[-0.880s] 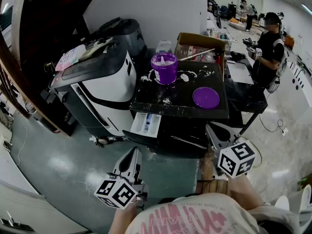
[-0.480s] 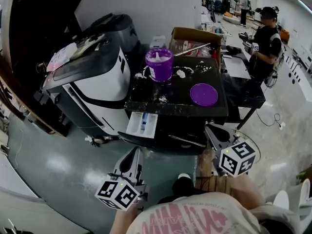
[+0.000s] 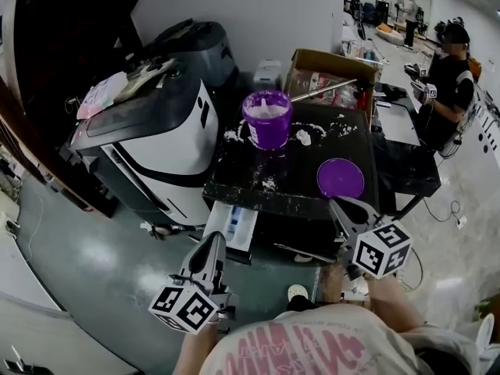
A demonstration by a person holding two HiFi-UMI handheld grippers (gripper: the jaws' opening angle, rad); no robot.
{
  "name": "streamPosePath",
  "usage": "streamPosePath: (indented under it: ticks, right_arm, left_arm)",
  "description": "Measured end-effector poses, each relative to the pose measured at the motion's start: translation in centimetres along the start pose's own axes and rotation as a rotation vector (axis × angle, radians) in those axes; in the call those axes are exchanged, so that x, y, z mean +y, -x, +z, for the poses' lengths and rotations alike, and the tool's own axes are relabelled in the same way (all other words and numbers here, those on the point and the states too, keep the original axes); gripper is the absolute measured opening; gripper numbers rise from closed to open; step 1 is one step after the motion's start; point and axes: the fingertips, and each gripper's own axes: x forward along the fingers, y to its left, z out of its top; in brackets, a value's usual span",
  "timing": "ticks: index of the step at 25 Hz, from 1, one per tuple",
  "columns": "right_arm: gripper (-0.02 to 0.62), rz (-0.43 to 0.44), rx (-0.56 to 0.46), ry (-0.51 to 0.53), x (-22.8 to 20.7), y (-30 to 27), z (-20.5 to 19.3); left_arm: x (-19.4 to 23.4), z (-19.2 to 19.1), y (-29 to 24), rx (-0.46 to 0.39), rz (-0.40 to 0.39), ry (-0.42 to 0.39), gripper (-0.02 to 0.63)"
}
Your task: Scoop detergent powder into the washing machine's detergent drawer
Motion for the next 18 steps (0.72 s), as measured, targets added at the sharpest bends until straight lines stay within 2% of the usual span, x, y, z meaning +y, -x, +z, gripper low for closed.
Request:
streamPosePath:
  ticks: [5, 12, 18]
  right_arm:
    - [-0.002, 0.03, -0.021, 0.01, -3.3, -3.7, 2.5]
    - [-0.002, 0.077, -0.002, 0.002, -7.4, -8.3, 3.0]
    - [-0.002, 0.138, 0.058, -0.044, -9.2, -11.2, 2.0]
  left_arm:
    - [0.6, 1.0, -4.0, -0.021, 0.018, -0.036, 0.003]
    - [3.4, 1.0, -8.3, -0.048, 0.141, -0.012, 0.003]
    - [4.8, -0.4, -10.7, -0.046, 0.145, 0.041, 0.003]
